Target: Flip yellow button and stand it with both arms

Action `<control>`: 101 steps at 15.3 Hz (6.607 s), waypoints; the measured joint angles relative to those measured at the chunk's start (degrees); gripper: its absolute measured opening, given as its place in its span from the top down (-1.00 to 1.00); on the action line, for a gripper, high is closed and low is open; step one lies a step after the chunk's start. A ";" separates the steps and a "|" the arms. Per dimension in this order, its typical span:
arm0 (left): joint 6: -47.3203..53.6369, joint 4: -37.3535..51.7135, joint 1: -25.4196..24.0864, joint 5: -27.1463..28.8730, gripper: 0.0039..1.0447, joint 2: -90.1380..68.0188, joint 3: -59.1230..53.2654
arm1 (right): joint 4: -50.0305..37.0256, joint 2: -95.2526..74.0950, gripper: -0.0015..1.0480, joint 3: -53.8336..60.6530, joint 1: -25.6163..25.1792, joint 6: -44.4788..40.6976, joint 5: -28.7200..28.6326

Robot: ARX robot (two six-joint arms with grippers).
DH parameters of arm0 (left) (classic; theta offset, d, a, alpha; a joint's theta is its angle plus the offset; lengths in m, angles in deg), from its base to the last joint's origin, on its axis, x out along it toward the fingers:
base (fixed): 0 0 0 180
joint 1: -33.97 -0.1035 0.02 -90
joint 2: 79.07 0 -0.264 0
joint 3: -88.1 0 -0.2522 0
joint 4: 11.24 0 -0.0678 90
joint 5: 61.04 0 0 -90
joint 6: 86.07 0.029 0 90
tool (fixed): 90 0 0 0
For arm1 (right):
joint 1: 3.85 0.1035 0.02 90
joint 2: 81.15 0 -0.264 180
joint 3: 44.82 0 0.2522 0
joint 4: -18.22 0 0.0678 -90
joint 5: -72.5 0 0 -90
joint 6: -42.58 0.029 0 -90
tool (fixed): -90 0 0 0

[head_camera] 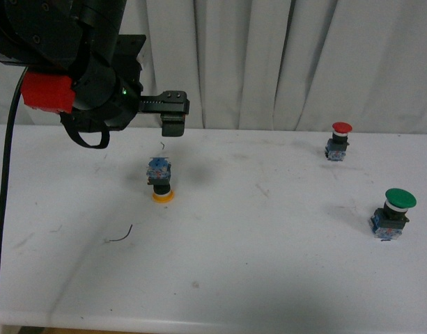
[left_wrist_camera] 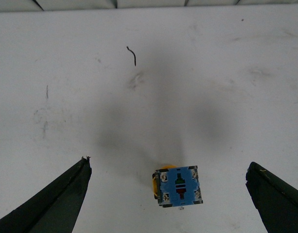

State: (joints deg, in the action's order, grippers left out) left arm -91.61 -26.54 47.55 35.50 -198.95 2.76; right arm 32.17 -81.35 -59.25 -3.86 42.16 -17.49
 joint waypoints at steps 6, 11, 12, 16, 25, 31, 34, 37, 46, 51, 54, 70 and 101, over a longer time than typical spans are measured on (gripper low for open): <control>-0.63 -4.20 0.31 0.17 -0.88 -2.93 1.49 | 0.00 0.00 -0.87 0.00 0.00 0.00 0.00; -3.65 -4.94 1.64 -1.64 -0.88 -6.12 3.34 | 0.00 0.00 -0.87 0.00 0.00 0.00 0.00; -3.72 -5.16 1.99 -1.53 -0.88 -6.62 3.61 | 0.00 0.00 -0.87 0.00 0.00 0.00 0.00; -3.65 -4.44 2.56 0.61 -0.88 -8.39 3.87 | 0.00 0.00 -0.87 0.00 0.00 0.00 0.00; -3.04 -4.17 3.15 1.38 -0.33 -9.75 5.25 | 0.00 0.00 -0.87 0.00 0.00 0.00 0.00; -2.99 -4.59 3.15 1.03 0.36 -9.81 5.35 | 0.00 0.00 -0.87 0.00 0.00 0.00 0.00; -2.49 -2.89 3.15 0.20 0.37 -7.06 3.45 | 0.00 0.00 -0.87 0.00 0.00 0.00 0.00; -0.50 2.40 3.89 -1.42 0.38 4.44 -4.15 | 0.00 0.00 -0.87 0.00 0.00 0.00 0.00; 0.57 9.60 1.88 -10.45 0.39 48.63 -38.58 | 0.00 0.00 -0.87 0.00 0.00 0.00 0.00; -13.66 26.36 -5.81 -30.34 0.39 48.92 -47.98 | 0.00 0.00 -0.87 0.00 0.00 0.00 0.00; -33.83 52.33 -11.80 -42.01 0.39 42.18 -54.73 | 0.00 0.00 -0.87 0.00 0.00 0.00 0.00; -50.97 75.10 -5.33 -47.65 0.40 38.99 -61.35 | -17.22 -17.99 -0.87 -2.19 -7.89 7.37 -21.64; -49.96 75.08 -4.17 -46.62 0.40 34.49 -60.70 | -73.85 -104.45 -0.87 -41.86 25.18 81.55 -39.91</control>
State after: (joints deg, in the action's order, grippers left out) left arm -141.58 48.54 43.38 -11.12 -164.46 -57.94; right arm -41.69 -185.81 -101.10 21.32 123.70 -57.40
